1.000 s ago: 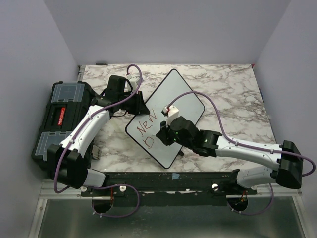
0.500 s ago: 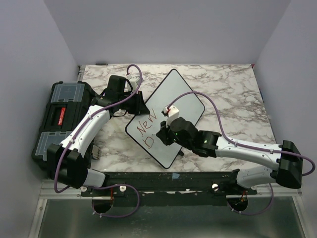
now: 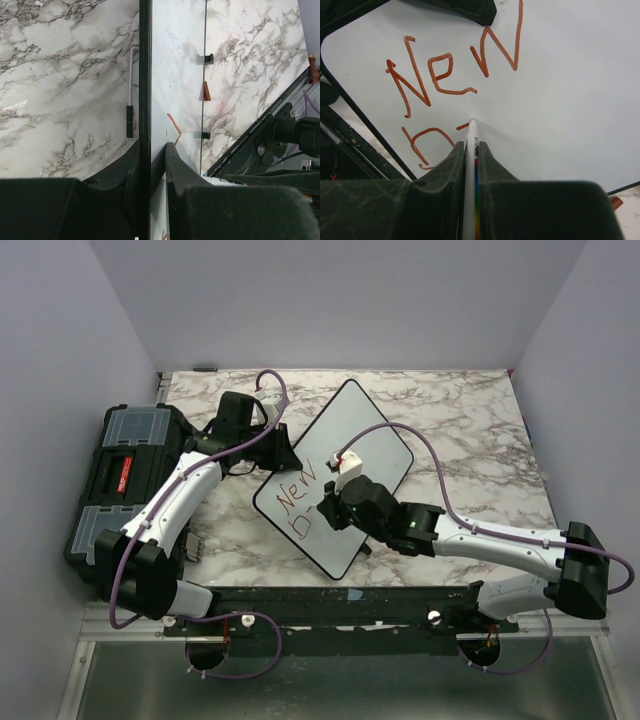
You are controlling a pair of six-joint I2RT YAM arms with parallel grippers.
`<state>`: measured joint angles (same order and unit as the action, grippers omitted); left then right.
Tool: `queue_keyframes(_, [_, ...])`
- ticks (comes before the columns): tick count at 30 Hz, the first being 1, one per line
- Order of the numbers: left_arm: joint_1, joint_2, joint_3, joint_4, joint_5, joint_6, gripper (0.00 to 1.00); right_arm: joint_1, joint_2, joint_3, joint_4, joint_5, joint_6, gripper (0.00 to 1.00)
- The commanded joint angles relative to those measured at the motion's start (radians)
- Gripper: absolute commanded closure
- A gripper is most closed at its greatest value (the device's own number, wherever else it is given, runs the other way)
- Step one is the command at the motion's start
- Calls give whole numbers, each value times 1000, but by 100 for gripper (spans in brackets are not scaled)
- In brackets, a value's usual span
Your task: Write a sentence on the whiteboard
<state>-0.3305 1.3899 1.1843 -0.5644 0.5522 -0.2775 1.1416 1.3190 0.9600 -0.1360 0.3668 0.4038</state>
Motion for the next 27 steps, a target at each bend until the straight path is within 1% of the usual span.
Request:
queue_keyframes(1, [-27, 30, -12, -53, -155, 136, 100, 3, 29, 28, 5, 1, -26, 99])
queue_keyframes(14, [-27, 30, -10, -54, -155, 136, 100, 3, 35, 10, 53, -121, -38, 99])
queue_keyframes(27, [-27, 31, -10, -54, -155, 135, 100, 4, 30, -25, 54, -151, -33, 99])
